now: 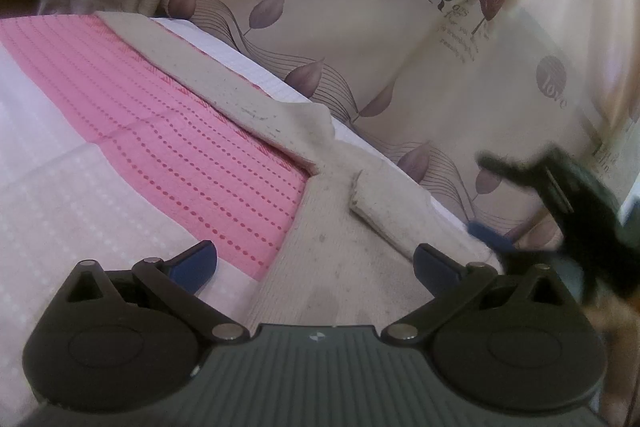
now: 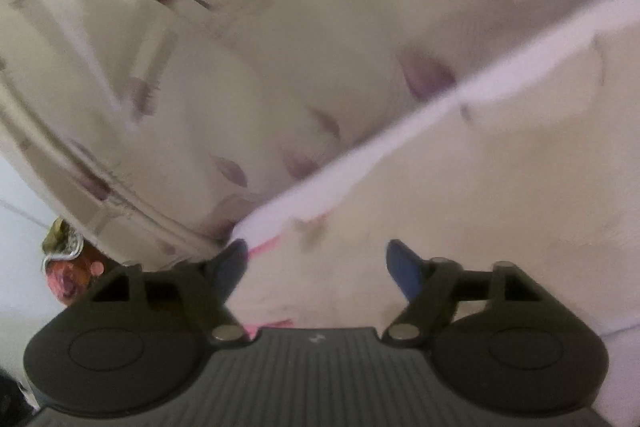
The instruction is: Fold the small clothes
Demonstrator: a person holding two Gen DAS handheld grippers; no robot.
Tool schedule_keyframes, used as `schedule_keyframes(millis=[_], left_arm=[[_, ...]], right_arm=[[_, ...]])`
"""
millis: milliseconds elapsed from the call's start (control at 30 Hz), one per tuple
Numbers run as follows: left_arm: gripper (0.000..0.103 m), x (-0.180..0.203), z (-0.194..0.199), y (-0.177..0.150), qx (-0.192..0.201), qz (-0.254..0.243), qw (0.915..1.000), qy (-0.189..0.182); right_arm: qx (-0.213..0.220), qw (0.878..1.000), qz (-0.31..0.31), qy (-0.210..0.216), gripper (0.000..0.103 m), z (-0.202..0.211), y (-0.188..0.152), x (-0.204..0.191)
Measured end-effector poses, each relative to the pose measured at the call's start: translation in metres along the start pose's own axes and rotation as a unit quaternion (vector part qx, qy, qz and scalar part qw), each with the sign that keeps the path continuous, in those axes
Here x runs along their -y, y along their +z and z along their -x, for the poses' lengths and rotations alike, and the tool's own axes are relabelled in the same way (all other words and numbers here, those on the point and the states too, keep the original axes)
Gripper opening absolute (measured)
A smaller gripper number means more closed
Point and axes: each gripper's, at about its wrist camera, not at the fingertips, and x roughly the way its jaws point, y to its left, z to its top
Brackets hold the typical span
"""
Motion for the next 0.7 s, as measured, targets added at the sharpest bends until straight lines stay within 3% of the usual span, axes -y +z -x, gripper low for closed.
schedule_keyframes(millis=[133,167,233,300,400,567,700], left_arm=[[0.103,-0.003,0.002,0.004,-0.007,0.004,0.9998,-0.018],[0.103,-0.005,0.004,0.007,-0.010,0.003,0.9994,-0.032],[0.103,-0.008,0.010,0.018,-0.003,-0.014,0.9992,-0.037],[0.103,-0.013,0.017,0.035,0.017,-0.034,0.9989,-0.028],[0.103,-0.033,0.019,0.077,0.024,-0.044,0.9987,-0.010],[0.100,-0.094,-0.004,0.154,0.004,0.005,0.9992,0.040],[0.076,-0.162,-0.026,0.211,0.006,0.095,0.9931,0.068]], right_arm=[[0.008,0.996,0.080,-0.034,0.078,0.037,-0.020,0.003],[0.002,0.991,0.117,-0.062,0.077,0.047,-0.030,0.002],[-0.005,0.975,0.186,-0.119,0.077,0.059,-0.048,-0.003],[-0.005,0.949,0.261,-0.180,0.077,0.071,-0.068,-0.005],[-0.008,0.922,0.311,-0.232,0.077,0.079,-0.086,0.002],[-0.004,0.926,0.307,-0.220,0.080,0.082,-0.092,0.007],[-0.015,0.915,0.337,-0.221,0.082,0.079,-0.100,0.002]])
